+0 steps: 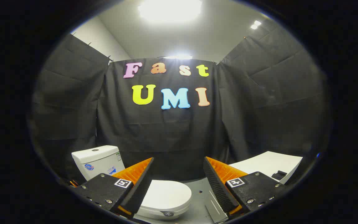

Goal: Open the toilet lid.

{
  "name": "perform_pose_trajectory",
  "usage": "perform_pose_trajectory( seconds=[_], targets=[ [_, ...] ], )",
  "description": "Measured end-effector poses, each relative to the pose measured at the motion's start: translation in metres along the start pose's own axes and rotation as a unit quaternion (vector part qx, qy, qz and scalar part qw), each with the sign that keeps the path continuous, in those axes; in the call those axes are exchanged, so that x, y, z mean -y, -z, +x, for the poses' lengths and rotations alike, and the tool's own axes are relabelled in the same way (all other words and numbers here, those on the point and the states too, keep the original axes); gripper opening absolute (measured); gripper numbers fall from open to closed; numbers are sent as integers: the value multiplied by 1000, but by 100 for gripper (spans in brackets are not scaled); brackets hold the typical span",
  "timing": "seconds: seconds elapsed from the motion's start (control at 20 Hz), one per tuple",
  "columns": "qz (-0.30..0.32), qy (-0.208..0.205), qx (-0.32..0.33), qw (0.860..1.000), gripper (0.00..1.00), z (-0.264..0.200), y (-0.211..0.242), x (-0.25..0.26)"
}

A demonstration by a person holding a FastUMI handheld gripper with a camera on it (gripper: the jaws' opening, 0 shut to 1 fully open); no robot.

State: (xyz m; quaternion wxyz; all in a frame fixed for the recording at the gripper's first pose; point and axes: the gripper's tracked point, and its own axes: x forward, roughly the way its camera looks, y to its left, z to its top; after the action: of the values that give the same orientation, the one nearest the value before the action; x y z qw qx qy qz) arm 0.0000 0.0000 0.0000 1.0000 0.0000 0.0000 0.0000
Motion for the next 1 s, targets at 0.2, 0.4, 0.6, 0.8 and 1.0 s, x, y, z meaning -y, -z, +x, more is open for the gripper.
perform_pose_trajectory(
  seconds=[0.2,0.4,0.6,0.8,1.0],
  targets=[
    [-15,-11,-10,1000,95,4,9,-12],
    [-15,-19,-13,1000,95,14,15,-23],
    [-24,-15,-24,999,95,39,30,-31],
    [-24,-10,-34,999,95,61,43,-41],
    [-48,-6,-24,999,95,72,51,-52]
  ],
)
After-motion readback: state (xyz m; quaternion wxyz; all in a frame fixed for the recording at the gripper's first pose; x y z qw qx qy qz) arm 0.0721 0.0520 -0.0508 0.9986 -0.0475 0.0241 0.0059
